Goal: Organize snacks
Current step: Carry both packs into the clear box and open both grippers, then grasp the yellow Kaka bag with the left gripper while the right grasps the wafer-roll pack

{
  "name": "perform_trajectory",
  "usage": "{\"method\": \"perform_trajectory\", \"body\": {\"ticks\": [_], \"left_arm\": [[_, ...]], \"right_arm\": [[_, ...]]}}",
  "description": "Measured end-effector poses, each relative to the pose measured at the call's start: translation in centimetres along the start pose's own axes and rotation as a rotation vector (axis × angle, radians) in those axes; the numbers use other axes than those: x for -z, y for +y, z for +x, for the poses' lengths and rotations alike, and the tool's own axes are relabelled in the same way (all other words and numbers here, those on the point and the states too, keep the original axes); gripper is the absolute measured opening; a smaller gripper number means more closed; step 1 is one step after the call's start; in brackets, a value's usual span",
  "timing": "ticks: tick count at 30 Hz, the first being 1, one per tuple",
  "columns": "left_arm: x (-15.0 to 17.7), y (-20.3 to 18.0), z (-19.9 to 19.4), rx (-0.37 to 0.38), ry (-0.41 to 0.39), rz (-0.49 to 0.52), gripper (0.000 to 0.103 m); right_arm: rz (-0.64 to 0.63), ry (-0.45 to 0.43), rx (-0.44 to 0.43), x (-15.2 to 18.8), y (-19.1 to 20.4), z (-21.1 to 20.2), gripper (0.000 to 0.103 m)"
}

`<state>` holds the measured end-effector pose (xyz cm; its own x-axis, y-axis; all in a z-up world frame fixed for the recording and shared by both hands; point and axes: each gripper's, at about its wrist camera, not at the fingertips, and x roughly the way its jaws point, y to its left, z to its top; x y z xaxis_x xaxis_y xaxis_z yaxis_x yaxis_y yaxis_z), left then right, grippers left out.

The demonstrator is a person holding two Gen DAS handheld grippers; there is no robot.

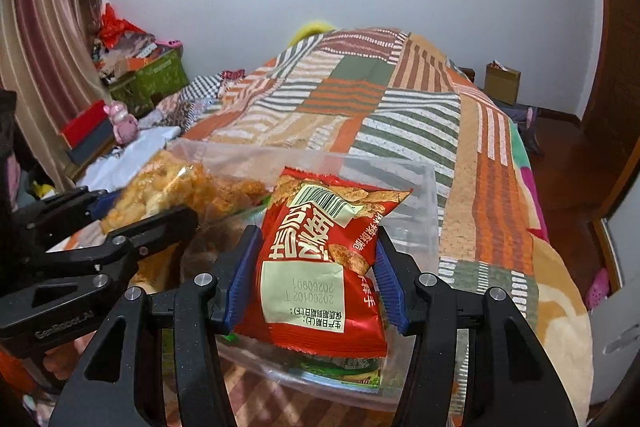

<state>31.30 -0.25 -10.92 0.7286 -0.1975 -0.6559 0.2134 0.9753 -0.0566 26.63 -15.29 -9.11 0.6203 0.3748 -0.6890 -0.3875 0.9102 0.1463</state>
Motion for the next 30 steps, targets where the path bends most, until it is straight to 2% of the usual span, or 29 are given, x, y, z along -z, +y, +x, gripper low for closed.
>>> {"method": "perform_trajectory", "body": {"ticks": [4, 13, 17, 20, 25, 30], "left_arm": [[0.5, -0.5, 0.1, -0.028, 0.003, 0.033, 0.045], [0.7, 0.0, -1.7, -0.002, 0.024, -0.014, 0.048], [0.7, -0.1, -3.7, 0.006, 0.001, -0.028, 0.052], [0.8, -0.3, -5.3, 0.013, -0.009, -0.034, 0.053], [1.5, -0.8, -8.6, -0.004, -0.037, -0.027, 0.063], [2.5, -1.5, -10.8, -0.003, -0.029, -0.030, 0.064]], "right_arm": [[0.038, 0.026, -0.020, -0.1, -0.8, 0.4, 0.051], [-0.032, 0.049, 0.045, 0.0, 0.2, -1.2, 0.055], [-0.057, 0.017, 0.061, 0.2, 0.6, -3.2, 0.062], [-0.076, -0.012, 0.071, 0.2, 1.1, -4.9, 0.063], [-0.103, -0.074, 0.104, 0.5, 1.6, -8.0, 0.071], [-0.100, -0.104, 0.120, 1.1, 1.1, -10.4, 0.073]]}}
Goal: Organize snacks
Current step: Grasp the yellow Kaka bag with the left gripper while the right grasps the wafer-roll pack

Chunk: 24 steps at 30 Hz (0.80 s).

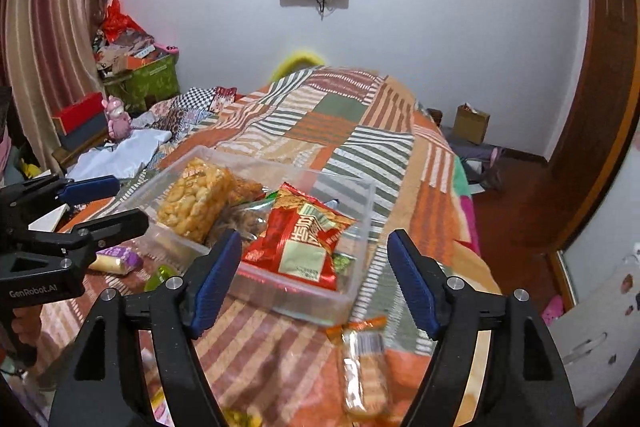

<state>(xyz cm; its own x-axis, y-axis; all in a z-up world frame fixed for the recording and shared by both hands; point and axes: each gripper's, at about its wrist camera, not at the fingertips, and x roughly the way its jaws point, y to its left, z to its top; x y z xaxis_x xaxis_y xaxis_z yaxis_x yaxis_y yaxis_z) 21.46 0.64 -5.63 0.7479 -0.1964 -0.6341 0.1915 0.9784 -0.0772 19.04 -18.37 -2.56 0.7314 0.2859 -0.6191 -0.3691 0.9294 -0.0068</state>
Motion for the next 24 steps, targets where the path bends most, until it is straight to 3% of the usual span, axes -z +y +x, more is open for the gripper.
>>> {"method": "perform_trajectory", "body": {"ticks": [9, 18, 24], "left_arm": [[2.2, -1.8, -0.6, 0.030, 0.050, -0.014, 0.065], [4.7, -3.8, 3.0, 0.060, 0.164, -0.022, 0.065], [6.0, -4.8, 4.7, 0.059, 0.211, -0.008, 0.065]], "right_arm": [[0.050, 0.028, 0.040, 3.0, -2.4, -1.2, 0.078], [0.110, 0.199, 0.036, 7.8, -5.1, 2.8, 0.078], [0.118, 0.242, 0.027, 9.0, -5.2, 4.3, 0.077]]}}
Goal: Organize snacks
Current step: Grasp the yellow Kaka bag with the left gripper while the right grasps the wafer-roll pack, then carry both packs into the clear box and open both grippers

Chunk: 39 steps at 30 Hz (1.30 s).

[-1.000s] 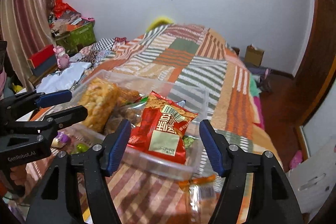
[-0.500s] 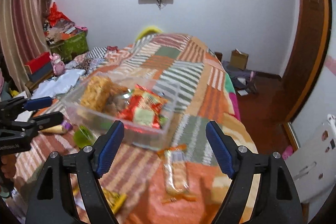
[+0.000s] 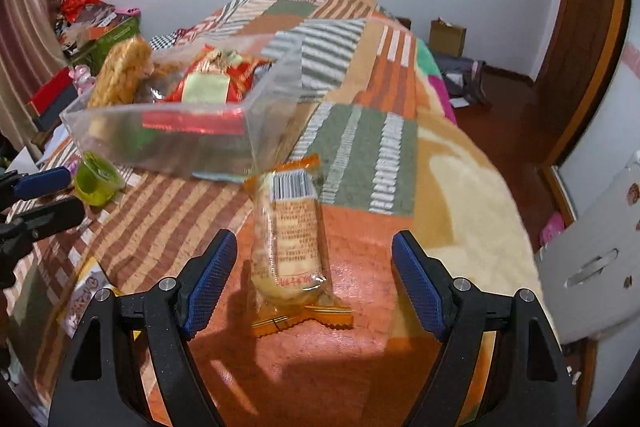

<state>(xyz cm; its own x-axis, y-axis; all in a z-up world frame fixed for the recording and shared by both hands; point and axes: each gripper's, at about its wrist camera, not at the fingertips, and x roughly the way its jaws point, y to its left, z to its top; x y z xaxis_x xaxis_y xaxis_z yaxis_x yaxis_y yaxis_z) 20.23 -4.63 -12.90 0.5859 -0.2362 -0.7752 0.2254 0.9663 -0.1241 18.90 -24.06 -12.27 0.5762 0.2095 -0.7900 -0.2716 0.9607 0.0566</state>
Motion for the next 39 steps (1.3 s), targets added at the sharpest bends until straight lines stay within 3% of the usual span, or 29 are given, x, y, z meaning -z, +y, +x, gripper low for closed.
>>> {"method": "perform_trajectory", "body": {"ticks": [6, 9, 12, 13, 15, 21, 29, 33, 38, 39], "left_arm": [[0.6, -0.8, 1.1, 0.031, 0.042, 0.000, 0.065], [0.9, -1.5, 1.0, 0.042, 0.046, 0.007, 0.065], [1.2, -2.1, 0.7, 0.065, 0.061, 0.004, 0.069], [1.3, -2.3, 0.6, 0.072, 0.064, 0.004, 0.080], [1.7, -2.8, 0.1, 0.086, 0.048, 0.006, 0.091], [2.9, -4.8, -0.4, 0.087, 0.057, 0.050, 0.091], [4.7, -4.6, 0.7, 0.101, 0.116, -0.009, 0.095], [5.5, -5.2, 0.9, 0.061, 0.093, 0.041, 0.095], [5.3, -5.0, 0.4, 0.075, 0.072, 0.010, 0.084], [5.2, -4.8, 0.2, 0.088, 0.066, -0.001, 0.076]], "right_arm": [[-0.005, 0.024, -0.007, 0.3, 0.2, 1.1, 0.057], [-0.007, 0.022, -0.023, 0.2, 0.3, 0.9, 0.035], [-0.005, 0.014, -0.028, 0.3, 0.3, 0.7, 0.032], [-0.004, 0.011, -0.030, 0.4, 0.4, 0.6, 0.032], [0.001, 0.003, -0.037, 0.8, 0.4, 0.2, 0.032], [0.016, -0.032, -0.054, 1.6, 0.3, -2.1, 0.032], [0.019, -0.086, -0.076, 2.0, 0.1, -5.2, 0.032], [0.024, -0.101, -0.093, 2.1, 0.2, -5.9, 0.032], [0.026, -0.111, -0.105, 2.4, 0.4, -6.3, 0.032], [0.027, -0.113, -0.106, 2.4, 0.4, -6.4, 0.032]]}}
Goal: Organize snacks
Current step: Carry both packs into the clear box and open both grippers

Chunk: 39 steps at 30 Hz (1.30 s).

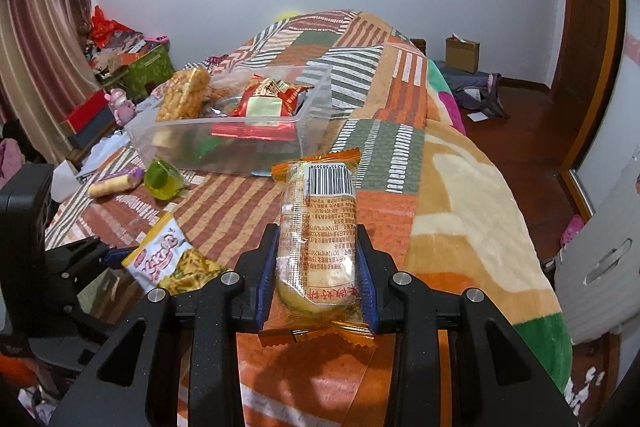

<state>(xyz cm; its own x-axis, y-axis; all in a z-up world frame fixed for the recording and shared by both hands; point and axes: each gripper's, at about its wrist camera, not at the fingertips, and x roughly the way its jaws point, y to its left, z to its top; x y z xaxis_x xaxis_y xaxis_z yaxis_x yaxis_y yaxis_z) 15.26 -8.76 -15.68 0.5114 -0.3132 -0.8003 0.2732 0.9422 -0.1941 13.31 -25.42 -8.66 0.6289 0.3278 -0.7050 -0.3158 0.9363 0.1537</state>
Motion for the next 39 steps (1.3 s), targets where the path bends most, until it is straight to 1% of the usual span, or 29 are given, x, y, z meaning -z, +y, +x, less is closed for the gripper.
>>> {"method": "perform_trajectory", "body": {"ticks": [3, 5, 7, 8, 10, 14, 19, 26, 29, 31, 38, 39], "left_arm": [[-0.3, 0.0, -0.8, 0.001, -0.026, 0.002, 0.060], [-0.6, -0.1, -1.2, 0.001, -0.038, 0.012, 0.055], [-0.8, -0.2, -1.4, 0.001, -0.049, 0.025, 0.039], [-0.8, -0.3, -1.5, 0.004, -0.047, 0.033, 0.038], [-1.1, -0.4, -1.6, 0.012, -0.055, 0.027, 0.033], [-1.5, -0.5, -2.0, 0.011, -0.082, 0.038, 0.025], [-2.3, -0.3, -3.1, 0.018, -0.118, 0.040, 0.021], [-3.9, 0.5, -4.8, 0.017, -0.182, 0.037, 0.018], [-5.0, 1.1, -5.7, 0.010, -0.218, 0.028, 0.018], [-6.0, 1.6, -6.0, -0.007, -0.239, 0.028, 0.018], [-9.4, 3.0, -6.2, -0.039, -0.295, 0.036, 0.017], [-9.8, 3.1, -6.2, -0.042, -0.302, 0.041, 0.012]], "right_arm": [[0.006, -0.004, -0.009, 0.0, 0.0, -0.1, 0.032], [0.011, -0.006, -0.018, 0.1, -0.1, -0.2, 0.032], [0.010, -0.011, -0.024, 0.0, 0.0, -0.2, 0.032], [0.010, -0.014, -0.026, 0.0, 0.1, -0.3, 0.032], [0.008, -0.019, -0.034, 0.0, 0.3, -0.5, 0.032], [0.008, -0.028, -0.048, -0.3, 0.5, -0.5, 0.032], [0.009, -0.040, -0.062, -0.7, 0.9, -0.4, 0.032], [0.005, -0.057, -0.076, -1.7, 1.2, -0.1, 0.032], [0.008, -0.072, -0.083, -2.6, 1.3, 0.1, 0.032], [0.010, -0.084, -0.087, -3.2, 1.4, 0.2, 0.032], [0.004, -0.121, -0.082, -5.5, 1.7, 1.1, 0.032], [0.001, -0.123, -0.079, -5.9, 1.7, 1.3, 0.032]]}}
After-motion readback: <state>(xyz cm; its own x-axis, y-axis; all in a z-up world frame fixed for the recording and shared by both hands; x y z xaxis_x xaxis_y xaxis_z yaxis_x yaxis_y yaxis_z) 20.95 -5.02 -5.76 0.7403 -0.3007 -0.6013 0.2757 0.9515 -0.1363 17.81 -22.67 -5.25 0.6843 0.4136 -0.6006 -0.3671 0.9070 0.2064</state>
